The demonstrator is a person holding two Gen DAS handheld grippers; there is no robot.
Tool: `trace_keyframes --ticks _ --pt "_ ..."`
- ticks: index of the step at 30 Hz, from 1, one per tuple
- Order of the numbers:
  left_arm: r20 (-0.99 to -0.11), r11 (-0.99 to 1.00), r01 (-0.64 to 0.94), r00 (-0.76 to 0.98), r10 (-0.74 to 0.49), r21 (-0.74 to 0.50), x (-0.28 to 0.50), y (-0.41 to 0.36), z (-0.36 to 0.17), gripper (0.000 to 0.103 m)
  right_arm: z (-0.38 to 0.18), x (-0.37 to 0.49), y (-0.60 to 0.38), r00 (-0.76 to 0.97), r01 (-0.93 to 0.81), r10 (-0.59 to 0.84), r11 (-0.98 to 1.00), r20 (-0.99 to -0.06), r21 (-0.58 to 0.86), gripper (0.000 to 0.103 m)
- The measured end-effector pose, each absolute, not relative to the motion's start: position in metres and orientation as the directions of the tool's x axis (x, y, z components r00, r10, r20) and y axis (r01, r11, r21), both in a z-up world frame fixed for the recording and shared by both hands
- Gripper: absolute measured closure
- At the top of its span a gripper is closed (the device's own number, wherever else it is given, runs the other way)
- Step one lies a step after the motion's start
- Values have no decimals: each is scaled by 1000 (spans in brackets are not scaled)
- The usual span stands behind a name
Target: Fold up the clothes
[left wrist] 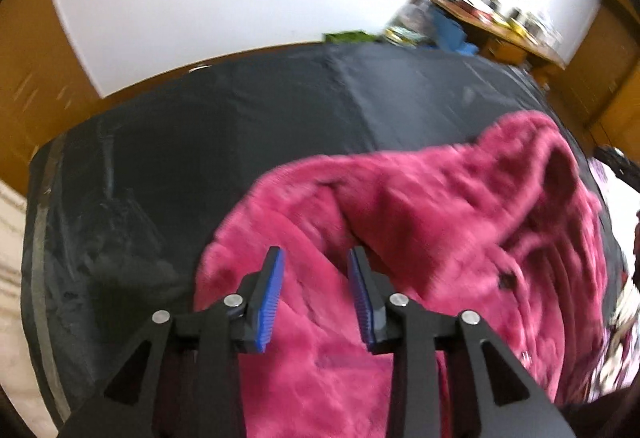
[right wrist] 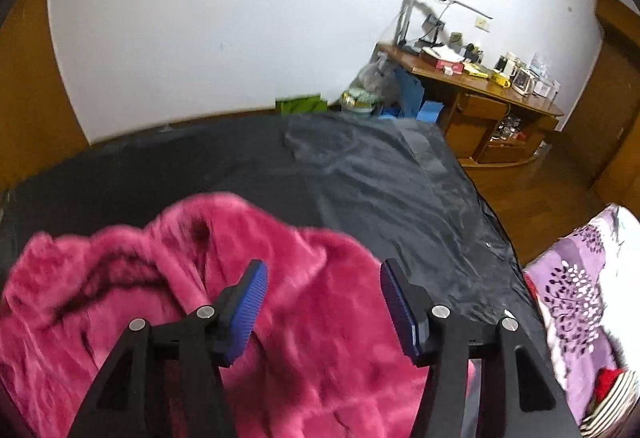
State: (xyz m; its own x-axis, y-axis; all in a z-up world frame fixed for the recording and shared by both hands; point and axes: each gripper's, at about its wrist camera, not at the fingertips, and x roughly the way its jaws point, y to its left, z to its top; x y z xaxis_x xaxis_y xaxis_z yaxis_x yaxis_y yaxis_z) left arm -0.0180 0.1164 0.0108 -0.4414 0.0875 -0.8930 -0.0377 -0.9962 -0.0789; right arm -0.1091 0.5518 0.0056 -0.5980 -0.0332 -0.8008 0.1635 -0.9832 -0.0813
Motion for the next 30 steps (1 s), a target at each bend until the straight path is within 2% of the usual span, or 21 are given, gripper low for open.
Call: trace_keyframes --ticks 5,6,7,11,13,15,23,28,30 --pt "-899 -983 -97 -397 184 -158 -9 134 7 61 -12 -87 535 -487 290 -167 -957 -857 22 43" --pt "-900 -980 -98 -389 199 -174 -9 136 5 57 -18 -83 530 -464 308 -188 -951 -866 41 43" --pt "-901 -977 -96 -379 211 -189 -10 139 2 53 -23 -82 526 -453 312 -192 -949 -871 47 43" --pt "-902 -967 -93 -349 255 -238 -22 152 -8 48 -44 -86 517 -428 301 -187 -952 -884 56 43" --pt "-899 -961 -91 -341 276 -260 -33 160 -13 35 -51 -98 517 -430 271 -179 -960 -885 62 43" --pt "-897 -958 -87 -337 286 -273 -45 167 -17 30 -55 -110 512 -431 273 -196 -959 -881 79 43" --pt "-890 -958 -17 -366 271 -285 -103 175 -25 29 -68 -126 449 -226 446 -468 -829 -854 336 43" --pt "-850 -943 -9 -429 305 -334 -137 174 -8 29 -51 -144 422 -174 466 -640 -723 -749 509 42" --pt "-847 -938 -11 -427 317 -346 -146 176 -9 29 -43 -155 414 -192 466 -664 -710 -723 528 42"
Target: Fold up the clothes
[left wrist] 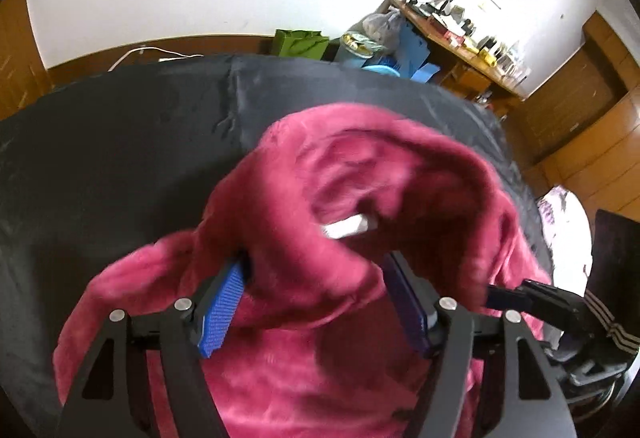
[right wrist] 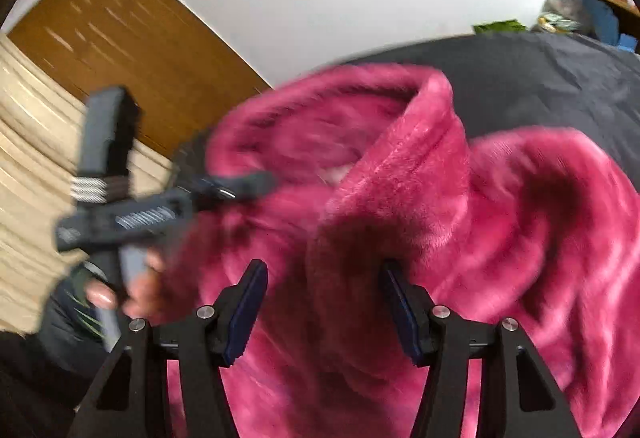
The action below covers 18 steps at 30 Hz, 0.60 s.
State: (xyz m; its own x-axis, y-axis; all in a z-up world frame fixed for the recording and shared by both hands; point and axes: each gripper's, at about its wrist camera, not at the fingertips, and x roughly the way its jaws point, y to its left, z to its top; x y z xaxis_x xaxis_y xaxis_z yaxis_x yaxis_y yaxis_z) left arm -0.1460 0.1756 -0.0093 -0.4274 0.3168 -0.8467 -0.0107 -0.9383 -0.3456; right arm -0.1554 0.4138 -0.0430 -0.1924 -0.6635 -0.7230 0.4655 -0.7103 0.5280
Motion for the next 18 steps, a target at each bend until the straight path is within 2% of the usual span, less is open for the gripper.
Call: trace_keyframes --ticks 10,13,15,18 --pt "-805 -904 126 -517 292 -408 -115 121 4 29 -26 -146 422 -347 456 -529 -817 -774 354 42" --pt "-816 -918 127 -514 264 -376 -102 113 3 29 -29 -137 439 -385 411 -486 -852 -785 325 42" --pt "-834 -938 101 -497 240 -331 -89 116 -2 29 -37 -135 448 -407 397 -397 -888 -823 232 42" --pt "-855 -954 69 -466 228 -292 -74 128 -12 29 -57 -125 443 -422 436 -220 -900 -880 16 42"
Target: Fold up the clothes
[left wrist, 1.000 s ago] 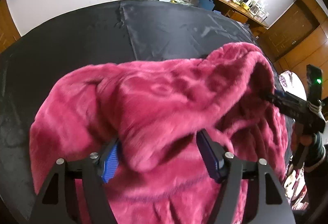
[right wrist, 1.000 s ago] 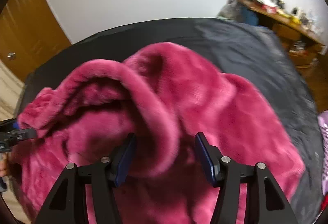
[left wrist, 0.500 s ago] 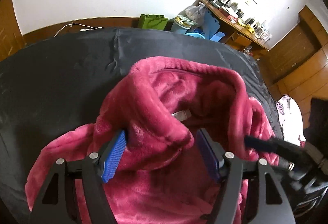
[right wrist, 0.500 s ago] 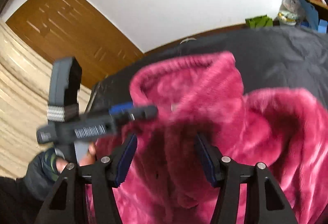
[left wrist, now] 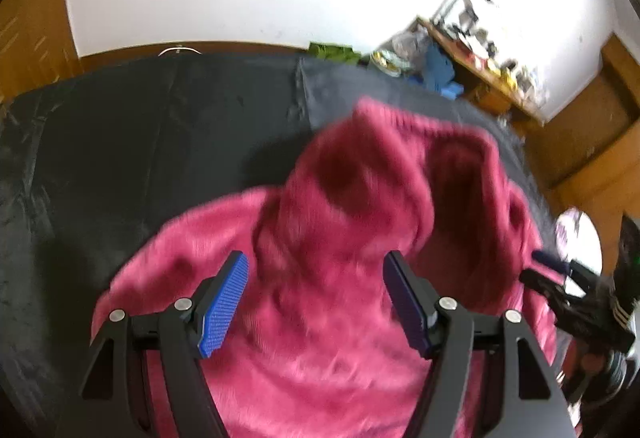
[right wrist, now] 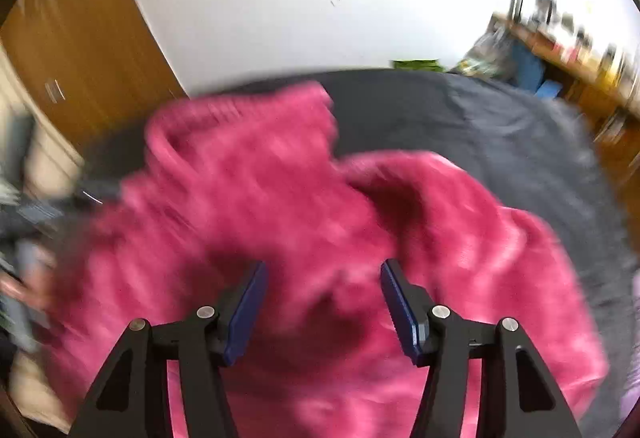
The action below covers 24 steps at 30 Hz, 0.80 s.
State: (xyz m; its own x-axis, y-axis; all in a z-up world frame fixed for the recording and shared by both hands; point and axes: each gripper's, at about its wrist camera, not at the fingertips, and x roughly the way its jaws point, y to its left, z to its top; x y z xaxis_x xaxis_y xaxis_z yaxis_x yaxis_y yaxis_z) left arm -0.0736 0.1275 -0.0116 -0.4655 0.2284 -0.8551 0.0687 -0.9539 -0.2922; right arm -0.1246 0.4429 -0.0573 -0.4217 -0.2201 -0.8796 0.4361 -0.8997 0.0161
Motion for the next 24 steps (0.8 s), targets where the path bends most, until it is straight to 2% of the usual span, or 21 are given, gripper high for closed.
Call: trace_keyframes --ticks 2,13,15,20,24 --pt "-866 -958 58 -447 225 -279 -66 134 -18 29 -75 -120 437 -399 475 -159 -878 -903 -55 42" --pt "-895 -963 91 -400 199 -255 -64 137 -40 29 -113 -178 357 -355 520 -217 -854 -909 1 43" --pt "-898 -961 105 -394 196 -255 -61 133 -41 29 -117 -186 355 -350 504 -223 -863 -910 17 40" --pt "-904 -954 142 -381 195 -266 -53 122 -48 29 -108 -186 361 -337 508 -232 -861 -913 31 39" --pt "-898 -948 158 -395 195 -276 -44 117 -42 29 -77 -181 366 -337 528 -361 -837 -870 143 39"
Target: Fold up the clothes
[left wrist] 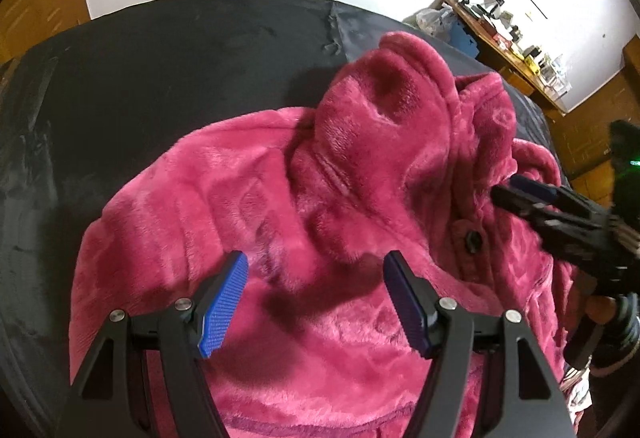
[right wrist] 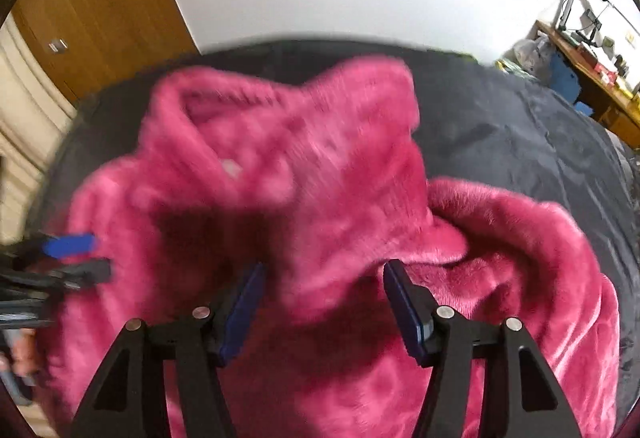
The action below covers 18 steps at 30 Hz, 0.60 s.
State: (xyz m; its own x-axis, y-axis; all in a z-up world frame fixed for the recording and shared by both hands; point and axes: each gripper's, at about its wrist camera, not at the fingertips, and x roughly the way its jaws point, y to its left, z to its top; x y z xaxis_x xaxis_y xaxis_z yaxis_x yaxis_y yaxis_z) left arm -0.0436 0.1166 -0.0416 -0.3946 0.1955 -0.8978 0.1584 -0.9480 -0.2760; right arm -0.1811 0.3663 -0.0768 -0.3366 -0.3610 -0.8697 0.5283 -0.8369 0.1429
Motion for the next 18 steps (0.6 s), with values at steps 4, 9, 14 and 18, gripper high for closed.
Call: trace_keyframes --ticks 4,9,14,18 --pt "-901 -949 161 -389 191 -271 -37 115 -41 29 -58 -182 348 -293 601 -477 -766 -829 228 39" --pt "-901 -950 157 -390 192 -270 -29 113 -38 29 -74 -186 308 -253 686 -478 -702 -841 193 39" --pt "-905 -948 164 -379 193 -271 -26 111 -42 29 -96 -198 283 -164 708 -478 -666 -863 234 39" --pt "-904 -946 169 -379 198 -278 -19 107 -44 29 -100 -197 278 -96 710 -497 -641 -863 290 48"
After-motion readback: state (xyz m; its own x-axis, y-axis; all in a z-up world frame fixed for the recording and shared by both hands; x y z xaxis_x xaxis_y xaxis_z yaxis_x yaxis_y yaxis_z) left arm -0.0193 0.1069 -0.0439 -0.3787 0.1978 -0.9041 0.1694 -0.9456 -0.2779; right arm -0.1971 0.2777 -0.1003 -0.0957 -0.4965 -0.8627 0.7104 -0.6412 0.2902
